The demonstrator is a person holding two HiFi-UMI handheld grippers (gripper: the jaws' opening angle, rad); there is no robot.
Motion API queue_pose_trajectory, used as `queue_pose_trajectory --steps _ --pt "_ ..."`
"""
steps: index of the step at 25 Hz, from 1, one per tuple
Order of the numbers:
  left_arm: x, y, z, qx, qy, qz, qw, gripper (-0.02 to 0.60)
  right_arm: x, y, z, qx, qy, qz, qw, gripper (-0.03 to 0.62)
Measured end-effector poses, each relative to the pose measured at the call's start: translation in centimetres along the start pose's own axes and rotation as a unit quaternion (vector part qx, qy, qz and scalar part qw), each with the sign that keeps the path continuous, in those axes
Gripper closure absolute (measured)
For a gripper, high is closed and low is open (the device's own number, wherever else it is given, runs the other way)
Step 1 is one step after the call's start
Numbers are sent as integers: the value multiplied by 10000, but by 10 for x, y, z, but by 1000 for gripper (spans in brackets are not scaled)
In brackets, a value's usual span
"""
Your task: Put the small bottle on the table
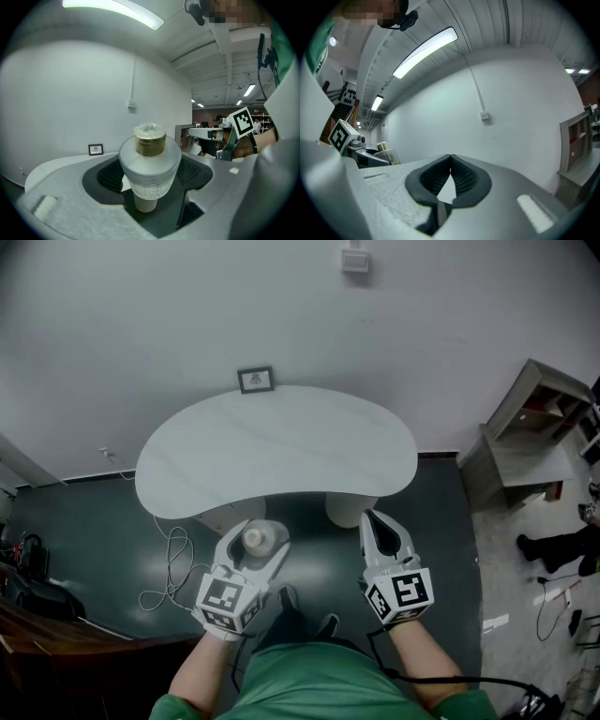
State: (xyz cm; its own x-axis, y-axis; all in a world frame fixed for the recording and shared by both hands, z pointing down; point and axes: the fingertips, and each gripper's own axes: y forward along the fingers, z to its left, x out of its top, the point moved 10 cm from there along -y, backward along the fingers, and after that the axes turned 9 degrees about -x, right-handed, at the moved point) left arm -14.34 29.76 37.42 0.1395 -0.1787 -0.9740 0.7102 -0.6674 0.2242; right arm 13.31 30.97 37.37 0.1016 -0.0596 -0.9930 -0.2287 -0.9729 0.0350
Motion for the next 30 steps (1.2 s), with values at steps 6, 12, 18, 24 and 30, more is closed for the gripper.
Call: queue_pose_trajectory --steps 6,12,18,24,30 --pt "-2 7 12 -122 -118 32 9999 239 -2 5 2 -94 -135 -47 9999 599" --pt "-8 18 36 -328 -199 229 9990 239 -3 27 9 -257 -246 25 9994 599" --pt "0 27 80 -408 42 255 9988 239 5 59 23 -386 -445 36 9983 599" --pt "4 42 133 -535 64 223 9983 239 11 105 36 -579 -569 39 9967 599" --pt "8 59 183 -631 88 147 9979 239 20 152 42 -718 -918 -49 9932 599"
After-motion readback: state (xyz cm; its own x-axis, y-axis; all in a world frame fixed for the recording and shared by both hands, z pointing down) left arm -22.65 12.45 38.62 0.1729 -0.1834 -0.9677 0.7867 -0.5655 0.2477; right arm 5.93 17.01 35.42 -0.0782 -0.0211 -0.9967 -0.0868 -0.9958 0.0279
